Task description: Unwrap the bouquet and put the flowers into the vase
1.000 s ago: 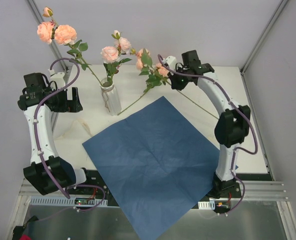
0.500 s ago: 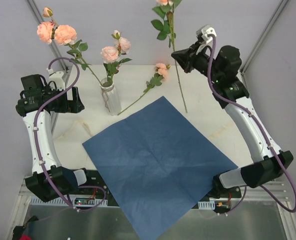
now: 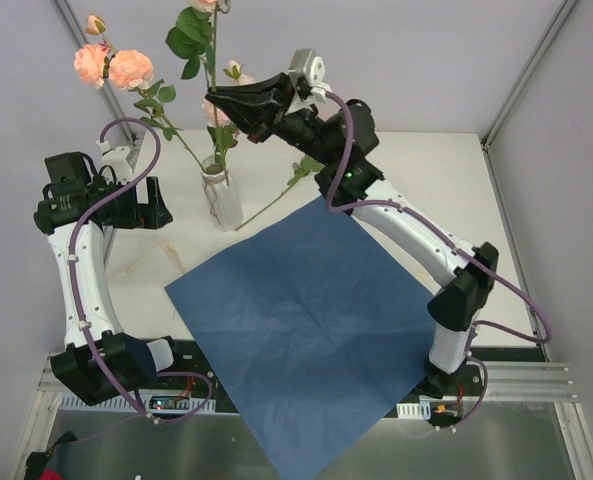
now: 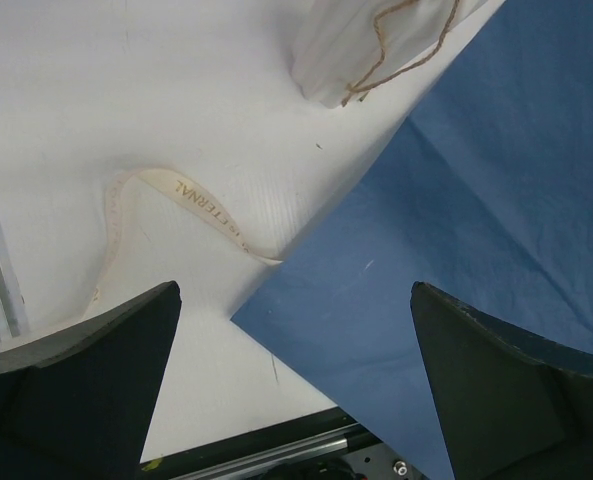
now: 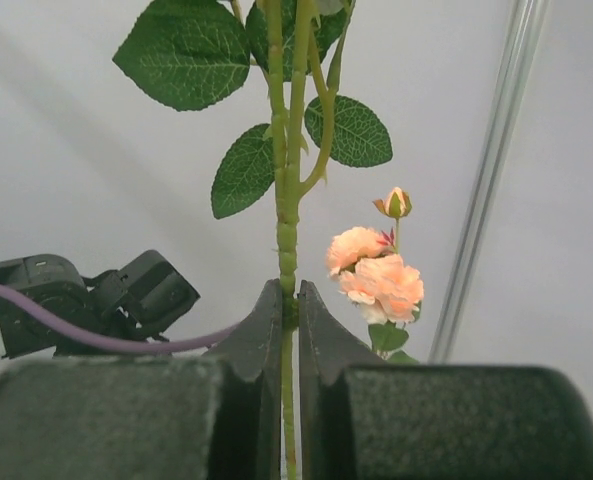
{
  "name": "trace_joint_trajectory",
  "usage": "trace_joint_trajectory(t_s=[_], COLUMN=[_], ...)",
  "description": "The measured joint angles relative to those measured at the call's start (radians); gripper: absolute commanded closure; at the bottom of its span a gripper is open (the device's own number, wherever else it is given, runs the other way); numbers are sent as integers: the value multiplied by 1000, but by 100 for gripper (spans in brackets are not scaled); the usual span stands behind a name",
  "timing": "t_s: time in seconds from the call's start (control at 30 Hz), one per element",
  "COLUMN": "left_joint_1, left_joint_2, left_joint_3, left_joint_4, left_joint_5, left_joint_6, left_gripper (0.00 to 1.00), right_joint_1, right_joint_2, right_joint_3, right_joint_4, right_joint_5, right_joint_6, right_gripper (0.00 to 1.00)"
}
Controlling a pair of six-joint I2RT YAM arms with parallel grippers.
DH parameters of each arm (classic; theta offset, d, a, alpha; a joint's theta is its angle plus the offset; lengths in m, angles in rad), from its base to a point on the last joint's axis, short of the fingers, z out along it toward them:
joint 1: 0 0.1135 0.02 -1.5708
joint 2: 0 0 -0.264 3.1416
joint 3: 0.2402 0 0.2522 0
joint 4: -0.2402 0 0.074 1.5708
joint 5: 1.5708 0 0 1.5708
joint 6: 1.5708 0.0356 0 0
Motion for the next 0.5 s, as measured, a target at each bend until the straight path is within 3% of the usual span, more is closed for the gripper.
trace_joint_trajectory(t_s=[0.5], left_joint_1=[0], left_joint_2=[-26], left_joint_3=[-31], left_joint_4=[-8], left_joint_5=[0], left_joint_6=[15], left_gripper=[1], right_joint_1=[34], right_joint_2=[219], right_joint_3=[205], right_joint_4=[33], right_joint_5=[78], right_joint_6=[-55], right_gripper=[99])
